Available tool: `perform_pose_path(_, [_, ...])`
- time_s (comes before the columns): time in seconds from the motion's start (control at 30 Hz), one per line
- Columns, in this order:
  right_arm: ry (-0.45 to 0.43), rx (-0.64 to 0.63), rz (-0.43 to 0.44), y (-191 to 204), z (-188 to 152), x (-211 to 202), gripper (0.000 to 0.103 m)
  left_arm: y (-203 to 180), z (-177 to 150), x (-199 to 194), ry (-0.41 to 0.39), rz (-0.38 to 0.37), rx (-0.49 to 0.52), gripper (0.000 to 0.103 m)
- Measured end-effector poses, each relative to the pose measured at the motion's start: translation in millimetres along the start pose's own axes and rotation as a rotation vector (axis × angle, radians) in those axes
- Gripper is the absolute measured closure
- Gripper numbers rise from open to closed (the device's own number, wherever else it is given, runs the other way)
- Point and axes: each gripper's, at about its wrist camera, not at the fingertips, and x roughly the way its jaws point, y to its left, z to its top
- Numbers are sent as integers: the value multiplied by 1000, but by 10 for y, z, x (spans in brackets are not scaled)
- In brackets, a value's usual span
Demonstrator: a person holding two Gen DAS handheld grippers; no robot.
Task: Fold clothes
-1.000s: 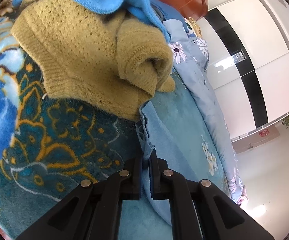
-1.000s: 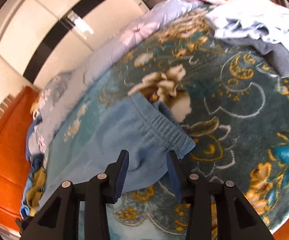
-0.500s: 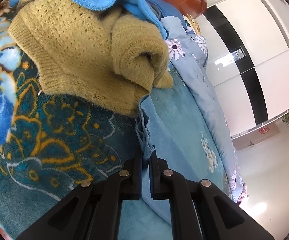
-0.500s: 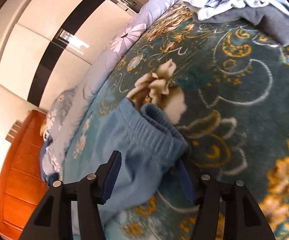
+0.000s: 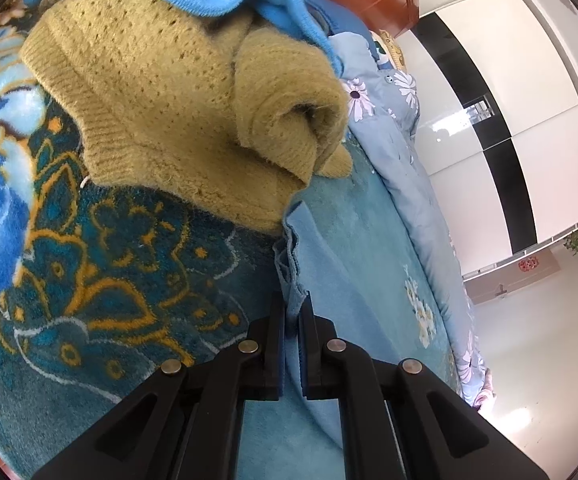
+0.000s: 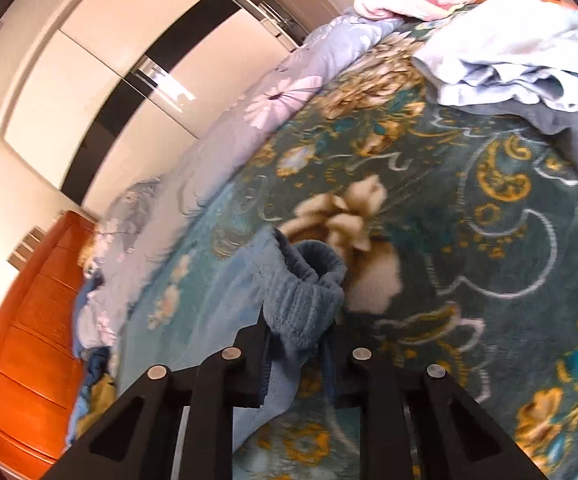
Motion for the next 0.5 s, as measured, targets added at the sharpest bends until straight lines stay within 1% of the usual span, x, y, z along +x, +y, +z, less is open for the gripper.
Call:
perform_pose_path(0.1, [58,32,-44,-178,-68,149,82,45,1,44,13,10,-8,99])
perform_pose_path(0.13, [71,41,-43,-229,-98,183,82,57,2,55,16,12,-11,99])
perform_pose_path(0.23, [72,46,-26,-251,-104,173,79,72,9,76,19,21,-9,99])
perform_pose_path(0.27, [73,39,-38,-232,-98,171,79,71,13,79,19,25,-6,99])
perform_pose_path(0.33, [78,16,-70,-187,-91,160,70,38,14,75,14,34,11,99])
perform_pose_path(0.4, [70,-15,-120,-133,-74,124,48,-24,14,61,6,40,35,99])
perform_pose_path(0.43, [61,-26,-123,-116,-78,88,44,-59,17,50,1,44,48,99])
perform_pose_path(0.47, [49,-38,-130,-95,-87,29,37,-104,21,35,-6,49,63,99])
perform_pose_path(0.5, [37,-51,-138,-74,-95,-32,33,-157,26,15,-13,48,78,99])
